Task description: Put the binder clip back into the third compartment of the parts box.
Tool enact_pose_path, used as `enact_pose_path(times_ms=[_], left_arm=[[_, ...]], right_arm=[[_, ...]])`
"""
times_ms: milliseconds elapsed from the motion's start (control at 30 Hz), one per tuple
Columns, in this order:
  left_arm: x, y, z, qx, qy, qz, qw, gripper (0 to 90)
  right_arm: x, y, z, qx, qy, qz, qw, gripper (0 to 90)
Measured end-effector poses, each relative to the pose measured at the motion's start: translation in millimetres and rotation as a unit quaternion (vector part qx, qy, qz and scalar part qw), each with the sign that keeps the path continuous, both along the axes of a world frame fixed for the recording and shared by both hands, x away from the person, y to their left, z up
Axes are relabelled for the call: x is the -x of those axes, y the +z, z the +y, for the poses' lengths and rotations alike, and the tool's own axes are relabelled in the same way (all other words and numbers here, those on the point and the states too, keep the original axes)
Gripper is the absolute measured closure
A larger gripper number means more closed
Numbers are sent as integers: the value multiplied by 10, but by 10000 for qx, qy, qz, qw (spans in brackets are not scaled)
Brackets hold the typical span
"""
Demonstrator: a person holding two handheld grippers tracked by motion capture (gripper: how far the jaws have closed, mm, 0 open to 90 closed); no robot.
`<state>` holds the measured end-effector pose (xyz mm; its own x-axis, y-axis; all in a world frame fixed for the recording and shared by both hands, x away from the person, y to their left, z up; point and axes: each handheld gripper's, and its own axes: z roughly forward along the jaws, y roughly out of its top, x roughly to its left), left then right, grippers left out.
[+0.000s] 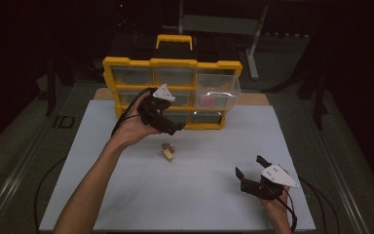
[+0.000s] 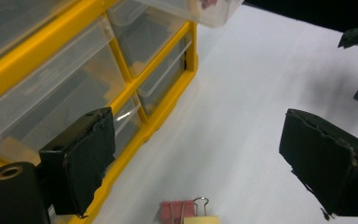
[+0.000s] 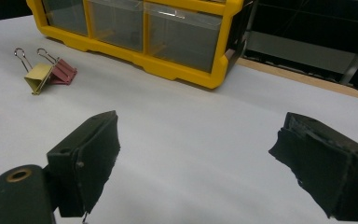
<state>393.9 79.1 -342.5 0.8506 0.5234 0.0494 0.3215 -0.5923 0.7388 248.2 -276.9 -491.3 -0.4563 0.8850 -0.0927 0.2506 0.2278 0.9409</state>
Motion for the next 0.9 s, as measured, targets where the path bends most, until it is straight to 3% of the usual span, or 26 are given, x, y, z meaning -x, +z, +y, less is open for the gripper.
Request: enact_pose_path(times_ms=[533,733,900], left_arm=[[-19,-249,80,-62,117,208,9997,120],[-11,-342,108,40,85,277,9996,156],[-18,-435,114,-81,41,343,9994,157]], right_arm=[[-1,-2,1,-5,-4,11,10000,119],[0,-2,3,-1,1,13,10000,120],[-1,-2,0,-3,-3,9,10000,120]])
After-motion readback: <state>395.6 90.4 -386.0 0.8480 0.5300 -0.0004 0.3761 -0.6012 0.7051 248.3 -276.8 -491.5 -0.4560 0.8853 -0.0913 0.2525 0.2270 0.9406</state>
